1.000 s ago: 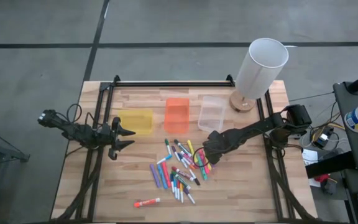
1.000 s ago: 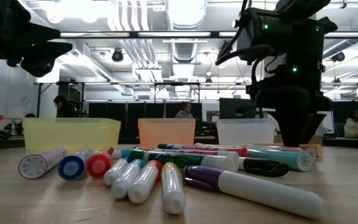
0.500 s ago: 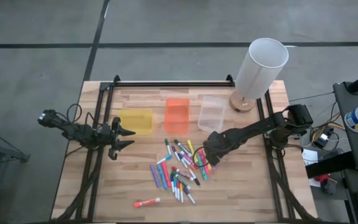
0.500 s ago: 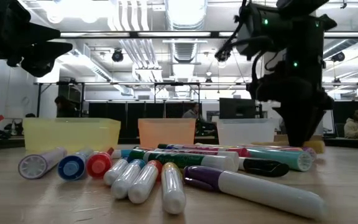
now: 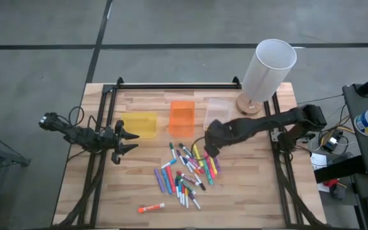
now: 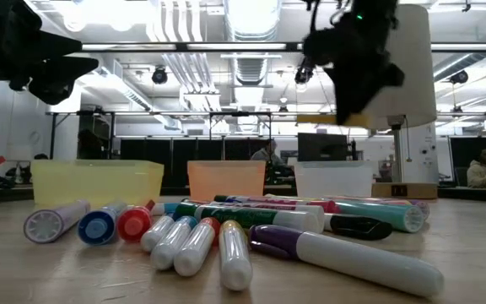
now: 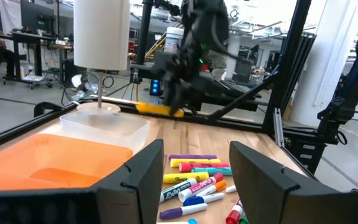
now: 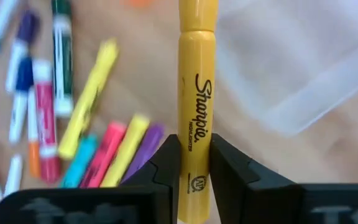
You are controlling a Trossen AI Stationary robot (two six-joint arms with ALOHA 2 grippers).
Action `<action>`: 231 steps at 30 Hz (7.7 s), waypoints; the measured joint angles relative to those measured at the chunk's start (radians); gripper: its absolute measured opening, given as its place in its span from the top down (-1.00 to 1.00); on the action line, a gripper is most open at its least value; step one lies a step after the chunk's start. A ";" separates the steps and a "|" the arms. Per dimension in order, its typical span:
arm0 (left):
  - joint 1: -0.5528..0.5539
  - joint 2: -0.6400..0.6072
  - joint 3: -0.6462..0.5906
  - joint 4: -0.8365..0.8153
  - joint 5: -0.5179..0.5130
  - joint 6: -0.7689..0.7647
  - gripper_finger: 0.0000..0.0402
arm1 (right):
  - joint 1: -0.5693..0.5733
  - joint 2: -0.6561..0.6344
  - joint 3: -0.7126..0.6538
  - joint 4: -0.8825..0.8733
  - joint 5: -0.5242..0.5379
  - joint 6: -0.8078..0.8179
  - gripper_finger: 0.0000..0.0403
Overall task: Pick & Place Markers
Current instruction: Put the yellow highlighter into the transparent bin, then put the purple highlighter into the transparent bin, then put the light yellow highlighter into the transparent bin
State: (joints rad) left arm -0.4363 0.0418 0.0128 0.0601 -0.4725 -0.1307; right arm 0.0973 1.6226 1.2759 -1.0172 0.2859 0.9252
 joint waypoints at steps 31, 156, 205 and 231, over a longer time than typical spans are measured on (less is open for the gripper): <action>0.000 0.000 0.000 0.000 0.000 0.000 0.11 | -0.345 0.002 -0.213 0.231 -0.086 -0.124 0.70; 0.000 0.000 0.000 0.000 0.000 0.000 0.11 | -0.202 0.048 0.057 -0.038 -0.101 -0.078 0.71; 0.000 0.000 0.000 0.000 0.000 0.000 0.11 | -0.447 0.233 0.067 0.037 -0.198 -0.289 0.25; 0.000 0.000 0.000 0.000 0.000 0.000 0.11 | -0.093 0.230 0.221 -0.043 -0.271 -0.062 0.24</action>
State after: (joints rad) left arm -0.4364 0.0421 0.0125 0.0598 -0.4726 -0.1307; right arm 0.0039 1.8523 1.4968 -1.0607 0.0151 0.8636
